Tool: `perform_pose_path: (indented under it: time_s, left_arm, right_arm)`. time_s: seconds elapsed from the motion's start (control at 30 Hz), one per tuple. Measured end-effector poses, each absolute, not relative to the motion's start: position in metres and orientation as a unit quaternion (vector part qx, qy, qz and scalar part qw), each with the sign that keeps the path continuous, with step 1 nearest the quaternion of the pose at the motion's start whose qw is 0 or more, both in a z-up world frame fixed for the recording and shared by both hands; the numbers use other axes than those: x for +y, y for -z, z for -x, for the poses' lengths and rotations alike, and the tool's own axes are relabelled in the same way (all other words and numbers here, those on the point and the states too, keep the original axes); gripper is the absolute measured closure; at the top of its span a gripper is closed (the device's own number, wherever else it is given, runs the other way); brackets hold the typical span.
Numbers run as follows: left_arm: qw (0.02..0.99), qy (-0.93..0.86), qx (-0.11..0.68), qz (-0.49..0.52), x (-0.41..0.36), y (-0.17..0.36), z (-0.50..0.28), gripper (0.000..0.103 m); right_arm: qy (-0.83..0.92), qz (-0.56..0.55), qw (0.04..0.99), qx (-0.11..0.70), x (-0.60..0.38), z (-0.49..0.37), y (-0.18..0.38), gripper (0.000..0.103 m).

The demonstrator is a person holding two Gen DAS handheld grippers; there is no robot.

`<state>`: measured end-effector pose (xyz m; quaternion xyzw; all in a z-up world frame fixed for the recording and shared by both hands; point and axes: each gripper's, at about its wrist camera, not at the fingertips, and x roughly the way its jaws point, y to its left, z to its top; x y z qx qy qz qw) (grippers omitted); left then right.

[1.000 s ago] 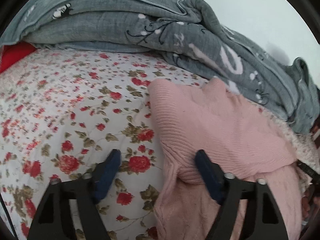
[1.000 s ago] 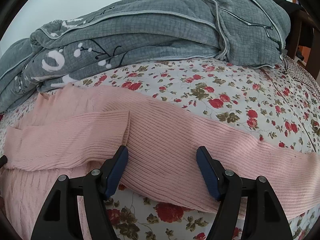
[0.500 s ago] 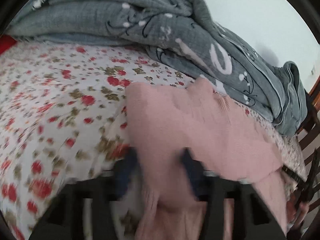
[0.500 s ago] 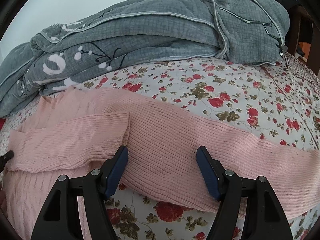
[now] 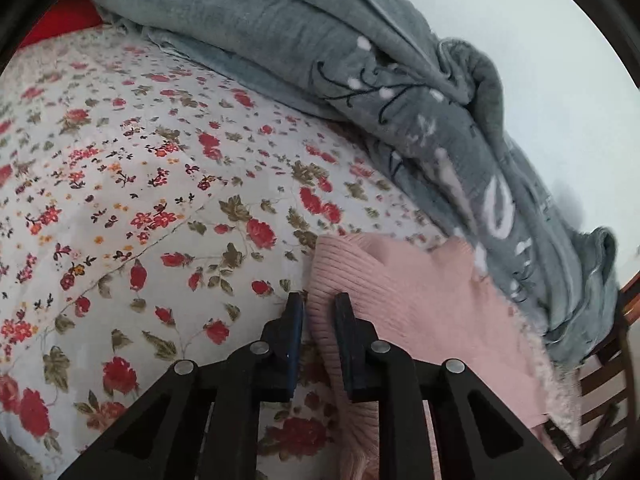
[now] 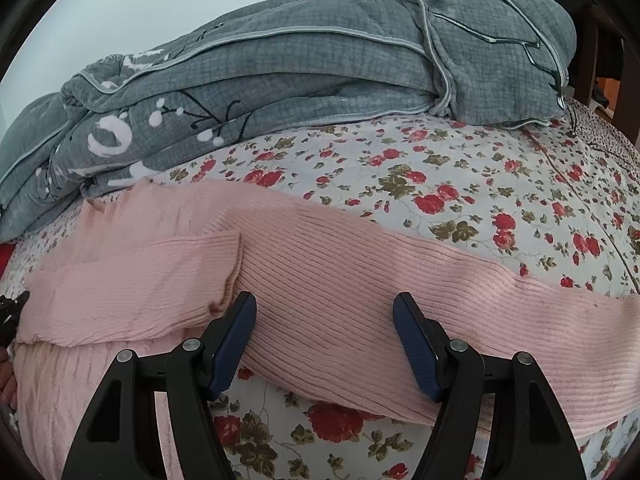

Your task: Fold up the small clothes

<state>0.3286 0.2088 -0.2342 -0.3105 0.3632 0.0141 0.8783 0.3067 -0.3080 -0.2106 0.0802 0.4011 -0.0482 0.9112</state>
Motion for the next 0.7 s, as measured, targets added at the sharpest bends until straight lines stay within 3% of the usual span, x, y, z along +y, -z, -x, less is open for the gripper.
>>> perform_pose_path:
  time_s: [0.07,0.1,0.2,0.27,0.3,0.33,0.43,0.53,0.7]
  left_arm:
    - [0.882,0.002,0.350,0.315,0.208,0.230,-0.324,0.084]
    - [0.883,0.011,0.352,0.310,0.205,0.230,-0.324,0.077]
    - [0.879,0.043,0.382,0.281,0.188,0.232,-0.333,0.033]
    - [0.892,0.018,0.386,0.234,0.174,0.227,-0.334,0.044]
    - [0.895,-0.003,0.388,0.222,0.172,0.227,-0.333,0.071]
    - [0.891,0.003,0.393,0.230,0.174,0.229,-0.332,0.081]
    - [0.883,0.003,0.389,0.262,0.187,0.231,-0.327,0.084]
    - [0.893,-0.039,0.375,0.247,0.188,0.224,-0.315,0.072]
    - [0.887,0.021,0.377,0.265,0.185,0.223,-0.306,0.070]
  right_arm:
    - [0.047,-0.090,0.912,0.398,-0.311,-0.305,0.209,0.033]
    - [0.049,-0.094,0.913,0.395,-0.313,-0.304,0.209,0.033]
    - [0.053,-0.115,0.917,0.378,-0.321,-0.297,0.202,0.033]
    - [0.052,-0.131,0.919,0.368,-0.328,-0.291,0.196,0.033]
    - [0.053,-0.137,0.920,0.363,-0.333,-0.286,0.193,0.033]
    - [0.056,-0.139,0.921,0.360,-0.336,-0.283,0.190,0.033]
    - [0.062,-0.133,0.922,0.358,-0.348,-0.270,0.184,0.033]
    - [0.078,-0.125,0.922,0.359,-0.362,-0.257,0.179,0.033]
    - [0.102,-0.140,0.913,0.369,-0.390,-0.213,0.183,0.033]
